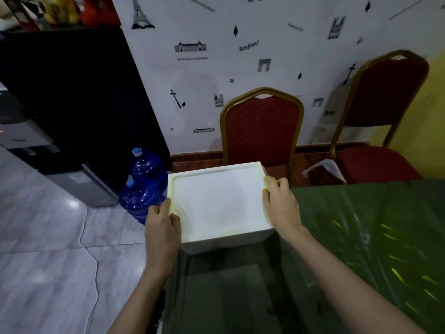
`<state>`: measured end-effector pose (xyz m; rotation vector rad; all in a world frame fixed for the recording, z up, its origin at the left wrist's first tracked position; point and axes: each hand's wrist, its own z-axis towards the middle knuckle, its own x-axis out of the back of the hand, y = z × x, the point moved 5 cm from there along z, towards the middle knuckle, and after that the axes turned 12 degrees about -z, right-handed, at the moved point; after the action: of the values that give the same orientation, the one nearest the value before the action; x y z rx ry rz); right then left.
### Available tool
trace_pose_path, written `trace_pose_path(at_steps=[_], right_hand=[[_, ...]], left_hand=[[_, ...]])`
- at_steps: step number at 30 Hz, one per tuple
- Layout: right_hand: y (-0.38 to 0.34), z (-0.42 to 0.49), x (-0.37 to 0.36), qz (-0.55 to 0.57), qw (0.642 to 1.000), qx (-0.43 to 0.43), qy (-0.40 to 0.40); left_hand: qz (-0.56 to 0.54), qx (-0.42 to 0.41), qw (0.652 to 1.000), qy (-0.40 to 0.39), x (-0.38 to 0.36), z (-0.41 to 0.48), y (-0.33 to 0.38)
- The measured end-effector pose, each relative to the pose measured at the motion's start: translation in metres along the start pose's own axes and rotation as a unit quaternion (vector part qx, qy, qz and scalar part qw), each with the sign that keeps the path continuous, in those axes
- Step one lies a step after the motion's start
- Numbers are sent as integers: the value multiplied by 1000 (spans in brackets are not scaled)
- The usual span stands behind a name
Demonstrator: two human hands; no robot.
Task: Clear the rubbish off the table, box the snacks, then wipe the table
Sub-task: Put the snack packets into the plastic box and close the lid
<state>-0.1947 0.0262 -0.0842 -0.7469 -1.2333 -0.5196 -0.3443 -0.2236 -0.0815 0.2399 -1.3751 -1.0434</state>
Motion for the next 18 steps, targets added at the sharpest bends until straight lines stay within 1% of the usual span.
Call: trace_pose_path(at_steps=[6,11,12,14,16,18], right_hand=[[4,-4,0,3,1000,15,0],[4,-7,0,9,1000,-5,-23],[4,-9,1,7,1000,-8,-26],[6,-15,1,11,999,-11,-47],[16,-28,-1,70,993,-36,-83],[23,-48,-4,136,984,-58,-95]], left_hand=[[17,0,999,-32,-2,-5,1],[20,17,998,-59,-2,-4,3],[3,29,998,-64,0,-5,-1],[-81,84,990,-75,5,-12,-14],[-185,126,971,-80,9,-25,-27],[-228,138,961,-70,12,-38,-33]])
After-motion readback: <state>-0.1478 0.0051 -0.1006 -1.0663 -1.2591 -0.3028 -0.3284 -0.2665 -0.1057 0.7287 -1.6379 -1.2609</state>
